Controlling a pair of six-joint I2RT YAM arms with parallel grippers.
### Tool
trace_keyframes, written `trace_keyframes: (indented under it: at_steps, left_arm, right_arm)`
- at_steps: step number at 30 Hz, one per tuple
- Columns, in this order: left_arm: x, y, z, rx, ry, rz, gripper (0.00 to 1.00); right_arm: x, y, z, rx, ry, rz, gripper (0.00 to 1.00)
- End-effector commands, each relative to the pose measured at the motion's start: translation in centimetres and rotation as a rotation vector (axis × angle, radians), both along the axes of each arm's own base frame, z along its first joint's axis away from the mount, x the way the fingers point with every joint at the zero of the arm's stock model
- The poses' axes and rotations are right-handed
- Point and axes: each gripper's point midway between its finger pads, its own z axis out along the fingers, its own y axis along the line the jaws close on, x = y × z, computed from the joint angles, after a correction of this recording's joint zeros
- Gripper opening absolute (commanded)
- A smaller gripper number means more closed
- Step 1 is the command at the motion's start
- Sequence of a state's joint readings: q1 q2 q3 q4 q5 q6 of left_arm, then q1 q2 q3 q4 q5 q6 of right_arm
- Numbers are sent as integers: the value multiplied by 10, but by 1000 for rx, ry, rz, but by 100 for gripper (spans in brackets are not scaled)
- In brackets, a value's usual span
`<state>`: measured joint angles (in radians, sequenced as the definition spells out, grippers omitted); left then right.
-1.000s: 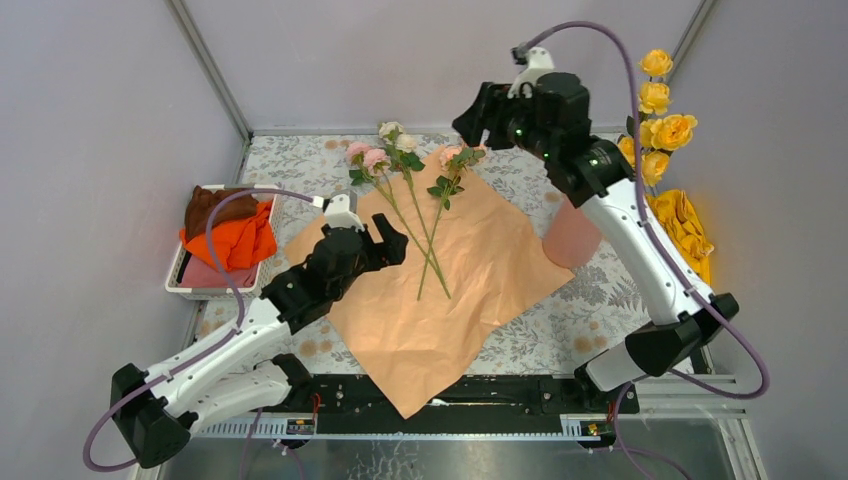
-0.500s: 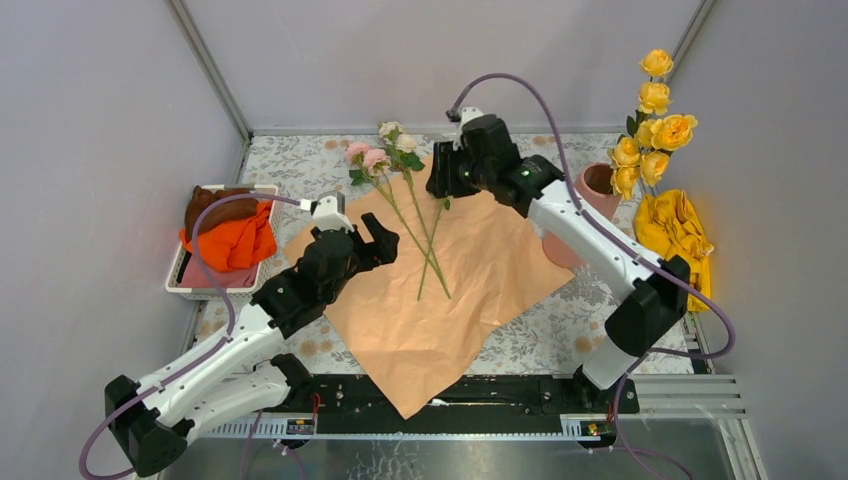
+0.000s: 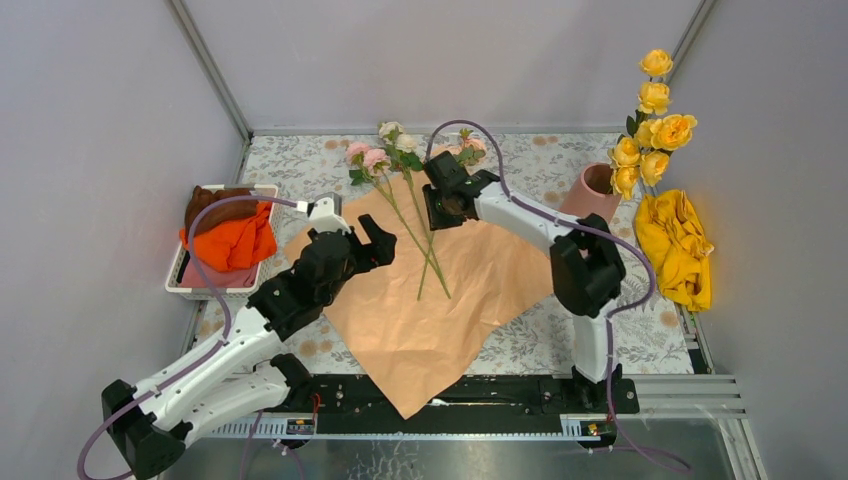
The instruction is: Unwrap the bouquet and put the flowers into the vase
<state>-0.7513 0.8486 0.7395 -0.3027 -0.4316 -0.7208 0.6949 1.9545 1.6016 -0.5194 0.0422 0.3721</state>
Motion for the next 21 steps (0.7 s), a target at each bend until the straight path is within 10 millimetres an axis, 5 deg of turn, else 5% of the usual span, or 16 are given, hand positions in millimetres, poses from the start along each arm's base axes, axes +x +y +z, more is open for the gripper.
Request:
trace_keyframes:
  at_steps: [1,9,21]
  left_arm:
    - [1,8,1,0,-18,29,93]
    - [0,12,0,15,-18,34,93]
    - [0,9,-6,9,-5,22,93]
  right_arm:
    - [34,4,5,-60,-56,-58,33]
    - [61,4,-21,-100,-15,-106,32]
    - [51,-5,-51,-108,38,-129,32]
